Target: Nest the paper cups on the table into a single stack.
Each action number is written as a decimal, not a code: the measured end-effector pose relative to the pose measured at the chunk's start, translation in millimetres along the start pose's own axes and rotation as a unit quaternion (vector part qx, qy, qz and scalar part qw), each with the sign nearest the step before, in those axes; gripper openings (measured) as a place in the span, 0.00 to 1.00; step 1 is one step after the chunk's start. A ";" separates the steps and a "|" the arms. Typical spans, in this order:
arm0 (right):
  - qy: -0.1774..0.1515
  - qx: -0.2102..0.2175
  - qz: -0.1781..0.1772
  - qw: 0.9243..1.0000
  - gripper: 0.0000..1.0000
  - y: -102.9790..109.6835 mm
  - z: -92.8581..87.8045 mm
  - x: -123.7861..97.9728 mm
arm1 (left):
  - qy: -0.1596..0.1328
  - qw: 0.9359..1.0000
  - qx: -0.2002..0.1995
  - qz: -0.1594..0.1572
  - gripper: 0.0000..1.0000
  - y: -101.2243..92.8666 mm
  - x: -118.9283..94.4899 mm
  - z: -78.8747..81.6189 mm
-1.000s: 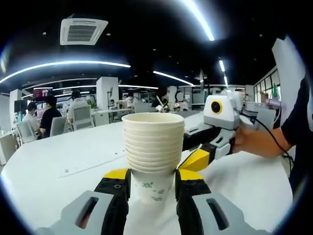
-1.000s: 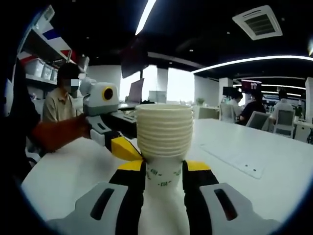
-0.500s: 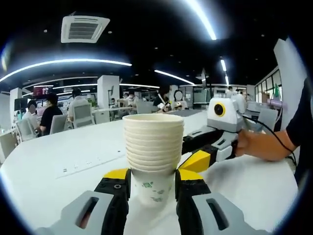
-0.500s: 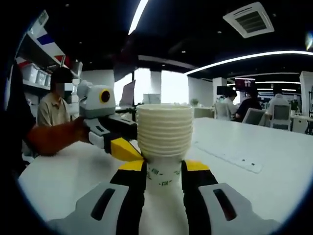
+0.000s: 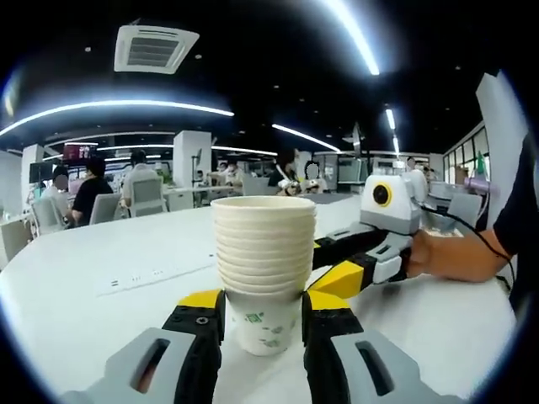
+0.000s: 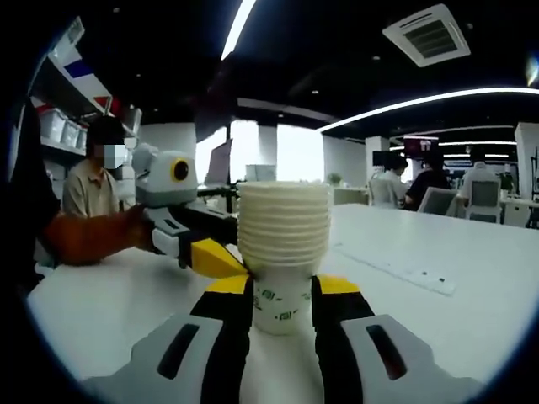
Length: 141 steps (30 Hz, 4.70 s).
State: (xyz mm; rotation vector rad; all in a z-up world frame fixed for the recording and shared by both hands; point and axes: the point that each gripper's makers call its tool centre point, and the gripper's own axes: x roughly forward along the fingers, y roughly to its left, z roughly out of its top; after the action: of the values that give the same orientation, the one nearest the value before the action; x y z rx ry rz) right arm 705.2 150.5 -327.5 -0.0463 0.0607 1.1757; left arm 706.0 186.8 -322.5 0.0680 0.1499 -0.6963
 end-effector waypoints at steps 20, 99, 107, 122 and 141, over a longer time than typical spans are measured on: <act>-0.030 -0.004 -0.009 1.000 0.28 -1.4 -1.5 -0.5 | -0.031 0.999 0.002 0.015 0.39 5.4 0.3 -1.0; -0.074 0.106 0.013 0.991 0.42 -9.5 6.4 -7.7 | -0.076 0.995 -0.063 0.011 0.56 28.7 -12.6 -5.7; -0.072 0.110 0.015 0.991 0.42 -9.9 4.7 -7.7 | -0.068 0.995 -0.065 -0.011 0.55 12.9 -8.5 -12.7; -0.069 0.118 0.012 0.991 0.41 -11.8 2.5 -8.0 | -0.071 0.993 -0.089 0.001 0.51 14.6 -10.4 -13.9; -0.079 0.121 0.006 0.989 0.41 -17.9 9.7 -13.3 | -0.043 0.992 -0.096 0.072 0.50 12.8 -45.8 -20.4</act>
State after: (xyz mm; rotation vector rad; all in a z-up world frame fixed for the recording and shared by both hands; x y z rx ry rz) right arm 716.9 132.0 -316.8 0.2613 0.0625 1.1724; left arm 677.2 227.9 -335.1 -0.1353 0.1280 -0.5378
